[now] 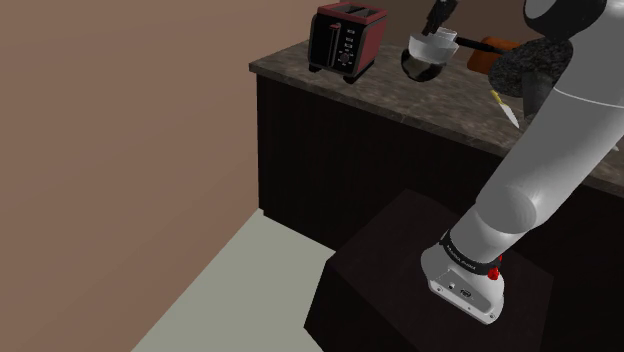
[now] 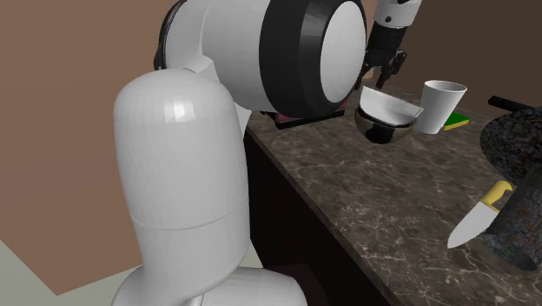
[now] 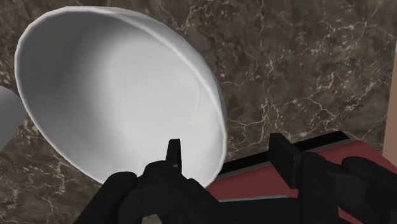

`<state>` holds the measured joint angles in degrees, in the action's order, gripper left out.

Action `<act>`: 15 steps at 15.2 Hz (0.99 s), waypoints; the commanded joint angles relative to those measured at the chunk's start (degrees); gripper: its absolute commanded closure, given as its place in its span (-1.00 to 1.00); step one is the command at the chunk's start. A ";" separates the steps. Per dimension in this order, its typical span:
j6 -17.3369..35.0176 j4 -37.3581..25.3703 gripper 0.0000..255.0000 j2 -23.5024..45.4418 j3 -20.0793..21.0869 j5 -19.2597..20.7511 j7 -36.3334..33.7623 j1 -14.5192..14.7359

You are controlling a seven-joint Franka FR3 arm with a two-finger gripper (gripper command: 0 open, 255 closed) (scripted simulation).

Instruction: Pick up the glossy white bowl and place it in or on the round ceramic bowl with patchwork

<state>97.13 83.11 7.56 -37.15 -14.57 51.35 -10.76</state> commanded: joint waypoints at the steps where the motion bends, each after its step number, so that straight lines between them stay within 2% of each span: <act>1: 0.03 0.13 -1.00 0.02 -0.02 0.07 -0.02 0.00; 4: 0.10 0.25 -1.00 -0.06 0.00 0.12 -0.06 0.05; 8: -8.09 -9.25 -1.00 1.83 -0.77 -1.33 0.21 -1.84; 15: -8.09 -9.25 -1.00 1.83 -0.75 -1.32 0.21 -1.85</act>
<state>89.05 73.87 9.39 -37.90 -15.89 51.55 -12.61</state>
